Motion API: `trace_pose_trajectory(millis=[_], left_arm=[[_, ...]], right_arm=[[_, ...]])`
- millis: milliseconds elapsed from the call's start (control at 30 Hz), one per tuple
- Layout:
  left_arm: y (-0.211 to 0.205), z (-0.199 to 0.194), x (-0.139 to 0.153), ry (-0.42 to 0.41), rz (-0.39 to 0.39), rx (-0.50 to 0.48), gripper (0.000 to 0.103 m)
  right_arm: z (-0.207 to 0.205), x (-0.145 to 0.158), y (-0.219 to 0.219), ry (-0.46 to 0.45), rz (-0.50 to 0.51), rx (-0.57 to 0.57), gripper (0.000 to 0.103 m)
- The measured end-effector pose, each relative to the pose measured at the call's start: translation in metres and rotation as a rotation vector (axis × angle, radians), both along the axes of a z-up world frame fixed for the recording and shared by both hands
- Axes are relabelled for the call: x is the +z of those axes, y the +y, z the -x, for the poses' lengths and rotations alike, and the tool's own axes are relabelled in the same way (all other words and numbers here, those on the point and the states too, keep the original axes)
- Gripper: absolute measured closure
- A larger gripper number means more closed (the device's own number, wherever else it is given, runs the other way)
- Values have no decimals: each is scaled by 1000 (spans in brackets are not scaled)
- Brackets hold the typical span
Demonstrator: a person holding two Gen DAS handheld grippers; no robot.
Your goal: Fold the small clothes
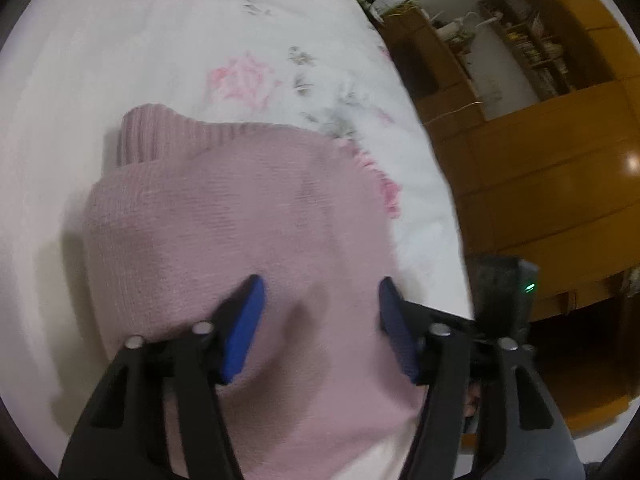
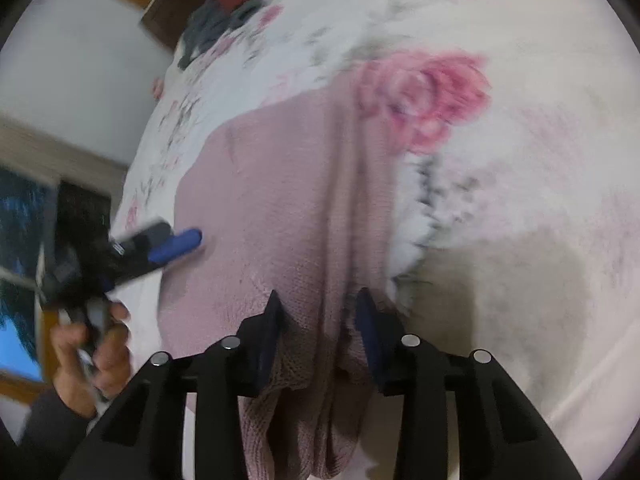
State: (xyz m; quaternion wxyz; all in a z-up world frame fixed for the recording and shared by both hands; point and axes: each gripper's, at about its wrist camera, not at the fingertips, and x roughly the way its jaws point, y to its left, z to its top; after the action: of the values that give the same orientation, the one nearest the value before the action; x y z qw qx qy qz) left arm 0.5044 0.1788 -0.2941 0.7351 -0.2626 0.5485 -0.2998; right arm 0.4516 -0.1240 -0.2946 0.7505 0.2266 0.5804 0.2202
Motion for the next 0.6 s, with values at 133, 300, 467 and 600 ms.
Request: trace_pose_trajectory(millis=[133, 300, 467, 600], left_arm=[[13, 26, 47, -88, 117, -4, 38], [26, 51, 25, -38, 100, 4, 37], [24, 53, -8, 33, 112, 26, 45], [22, 67, 18, -5, 138, 3, 44]], right_arm=[[20, 14, -11, -18, -20, -25, 66], [53, 49, 6, -133, -77, 31, 66], [57, 9, 14, -67, 50, 86, 99], [67, 24, 4, -64, 9, 62, 93]])
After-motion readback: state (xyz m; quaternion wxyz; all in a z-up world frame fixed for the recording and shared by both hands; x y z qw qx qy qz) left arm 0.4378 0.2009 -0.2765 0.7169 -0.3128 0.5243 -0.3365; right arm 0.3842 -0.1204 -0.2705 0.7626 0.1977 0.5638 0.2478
